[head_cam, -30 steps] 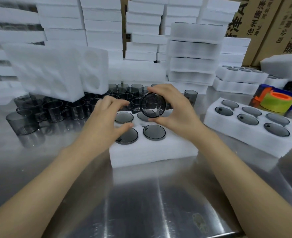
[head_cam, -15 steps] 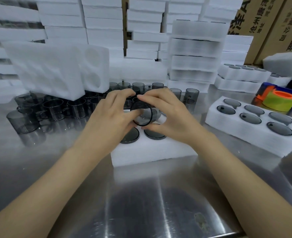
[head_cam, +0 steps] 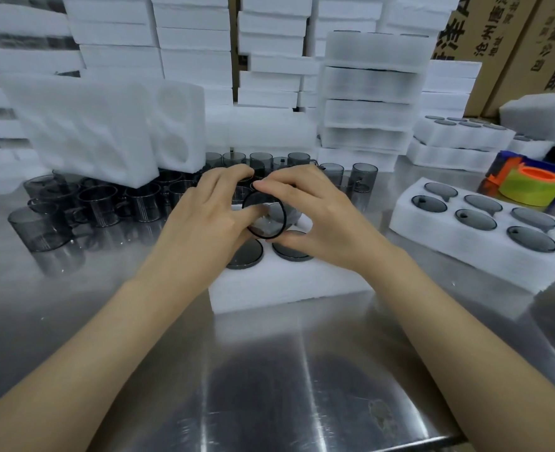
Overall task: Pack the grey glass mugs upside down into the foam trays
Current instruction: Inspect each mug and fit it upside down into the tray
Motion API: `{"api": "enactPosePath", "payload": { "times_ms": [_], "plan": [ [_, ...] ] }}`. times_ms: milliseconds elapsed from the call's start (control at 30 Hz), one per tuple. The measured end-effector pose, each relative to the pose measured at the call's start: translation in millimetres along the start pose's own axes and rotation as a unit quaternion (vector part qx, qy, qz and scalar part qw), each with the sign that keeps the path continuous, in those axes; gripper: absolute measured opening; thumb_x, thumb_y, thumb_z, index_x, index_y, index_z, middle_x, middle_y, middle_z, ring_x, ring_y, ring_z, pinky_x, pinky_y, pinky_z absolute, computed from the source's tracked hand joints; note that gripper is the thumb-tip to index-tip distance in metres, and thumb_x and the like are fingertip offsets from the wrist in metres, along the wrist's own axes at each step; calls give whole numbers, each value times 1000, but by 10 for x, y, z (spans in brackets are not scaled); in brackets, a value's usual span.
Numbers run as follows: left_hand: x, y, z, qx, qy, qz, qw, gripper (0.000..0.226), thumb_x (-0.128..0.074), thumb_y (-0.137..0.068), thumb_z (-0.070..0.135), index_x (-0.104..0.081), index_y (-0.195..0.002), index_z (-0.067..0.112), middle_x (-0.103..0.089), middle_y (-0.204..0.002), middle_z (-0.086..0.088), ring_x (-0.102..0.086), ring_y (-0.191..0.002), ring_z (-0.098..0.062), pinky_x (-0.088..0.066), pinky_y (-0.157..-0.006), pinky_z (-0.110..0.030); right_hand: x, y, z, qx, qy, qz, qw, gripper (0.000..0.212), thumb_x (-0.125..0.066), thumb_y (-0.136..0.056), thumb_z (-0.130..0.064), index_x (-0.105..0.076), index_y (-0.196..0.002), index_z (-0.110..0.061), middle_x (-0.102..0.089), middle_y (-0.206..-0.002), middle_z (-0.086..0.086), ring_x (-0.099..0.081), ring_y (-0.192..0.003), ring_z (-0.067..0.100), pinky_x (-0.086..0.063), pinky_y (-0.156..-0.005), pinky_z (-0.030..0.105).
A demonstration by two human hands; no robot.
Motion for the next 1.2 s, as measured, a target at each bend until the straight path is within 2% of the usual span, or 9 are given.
{"api": "enactPosePath", "payload": {
  "times_ms": [233, 367, 500, 600, 733, 867, 967, 1100, 1200],
  "plan": [
    [87, 2, 40, 7, -9, 28, 1000, 10, -75, -75, 4, -73, -84, 7, -58, -124, -19, -52, -112, -37, -47, -62, -41, 5, 3, -4, -10, -21, -1, 1000, 59, -78, -76, -5, -55, -130, -2, -57, -122, 14, -47, -111, 23, -39, -99, 27],
    [161, 9, 49, 26, -10, 51, 998, 12, -70, -70, -4, -63, -77, 2, -60, -119, -17, -53, -105, -33, -32, -54, -30, 6, 8, 11, -11, -26, 3, 1000, 59, -78, -77, -9, -55, -131, -3, -57, -122, 13, -46, -110, 20, -38, -99, 24],
    [262, 29, -5, 61, 31, 89, 994, 19, -77, -73, 5, -59, -78, 1, -60, -105, -15, -55, -80, -27, -37, -43, -28, 38, 14, 89, -29, -18, 24, 999, 61, -79, -75, -16, -56, -130, -7, -57, -121, 6, -49, -112, 20, -37, -99, 21],
    [252, 52, -112, 96, 55, 93, 990, 22, -78, -80, 20, -61, -79, 6, -58, -103, -8, -54, -75, -20, -32, -47, -23, 267, 69, 385, -119, -28, 81, 989, 63, -80, -72, -35, -55, -127, -17, -55, -114, -7, -51, -106, 11, -39, -92, 18],
    [141, 61, -122, 87, 57, 65, 992, 13, -69, -88, 22, -67, -81, 11, -61, -96, 3, -55, -79, -16, -36, -48, -26, 543, 278, 892, -295, -119, 109, 942, 63, -74, -69, -51, -48, -126, -42, -51, -103, -13, -50, -84, -1, -40, -75, 10],
    [105, 65, -163, 99, 55, 64, 992, 24, -56, -96, 29, -68, -83, 13, -61, -89, 5, -57, -76, -17, -41, -46, -30, 501, 378, 1023, -354, -92, -23, 931, 41, -72, -64, -62, -63, -94, -35, -60, -98, -6, -57, -86, -1, -44, -78, 14],
    [28, 87, -245, 131, 62, 49, 988, 28, -48, -100, 34, -63, -86, 16, -58, -90, 7, -55, -79, -15, -41, -50, -31, 341, 519, 974, -387, -54, -163, 906, 52, -75, -52, -68, -60, -84, -30, -63, -85, -10, -55, -71, -11, -40, -57, 7],
    [-29, 100, -269, 144, 66, 32, 987, 29, -43, -101, 38, -61, -87, 19, -56, -91, 6, -54, -78, -15, -45, -53, -37, 272, 585, 932, -411, 24, -216, 886, 62, -66, -45, -78, -51, -84, -32, -56, -86, -13, -52, -74, 0, -35, -57, 25],
    [-38, 103, -271, 148, 68, 25, 986, 30, -44, -100, 39, -62, -88, 19, -56, -91, 7, -55, -75, -16, -47, -52, -38, 222, 565, 883, -414, 55, -223, 881, 67, -62, -48, -77, -48, -85, -23, -54, -83, -9, -48, -72, 6, -34, -56, 29]
  ]
}}
Point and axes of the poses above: each hand's wrist, its own y-axis away from the middle knuckle, its own x-axis out of the back of the hand, z = x × y, the point moved 10 cm from there along -y, towards the middle knuckle
